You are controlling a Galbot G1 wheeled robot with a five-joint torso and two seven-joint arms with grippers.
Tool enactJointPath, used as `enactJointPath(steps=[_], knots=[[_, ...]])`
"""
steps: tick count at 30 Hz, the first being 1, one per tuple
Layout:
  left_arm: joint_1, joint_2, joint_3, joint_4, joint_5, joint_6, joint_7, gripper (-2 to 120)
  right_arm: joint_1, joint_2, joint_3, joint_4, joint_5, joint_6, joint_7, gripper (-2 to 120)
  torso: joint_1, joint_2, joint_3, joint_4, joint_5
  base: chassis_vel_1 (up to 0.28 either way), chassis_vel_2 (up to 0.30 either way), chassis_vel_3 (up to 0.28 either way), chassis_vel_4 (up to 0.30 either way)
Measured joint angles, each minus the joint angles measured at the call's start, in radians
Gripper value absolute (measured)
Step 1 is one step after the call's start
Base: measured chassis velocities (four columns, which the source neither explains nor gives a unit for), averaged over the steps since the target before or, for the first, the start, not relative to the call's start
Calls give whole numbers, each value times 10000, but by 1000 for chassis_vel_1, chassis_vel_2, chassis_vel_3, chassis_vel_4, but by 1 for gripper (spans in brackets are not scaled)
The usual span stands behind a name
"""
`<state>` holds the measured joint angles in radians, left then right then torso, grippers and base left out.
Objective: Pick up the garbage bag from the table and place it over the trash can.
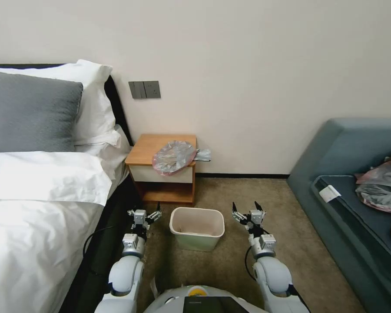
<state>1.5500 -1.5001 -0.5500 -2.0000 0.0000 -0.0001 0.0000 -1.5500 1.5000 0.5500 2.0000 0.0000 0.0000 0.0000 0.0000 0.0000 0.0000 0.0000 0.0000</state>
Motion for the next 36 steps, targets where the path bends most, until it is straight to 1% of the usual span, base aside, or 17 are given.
enactJointPath(steps=[36], knots=[[0,0,0,0,0,0,0,99,0,0,0,0,0,0,0,100,0,0,0,0,0,0,0,0,0]])
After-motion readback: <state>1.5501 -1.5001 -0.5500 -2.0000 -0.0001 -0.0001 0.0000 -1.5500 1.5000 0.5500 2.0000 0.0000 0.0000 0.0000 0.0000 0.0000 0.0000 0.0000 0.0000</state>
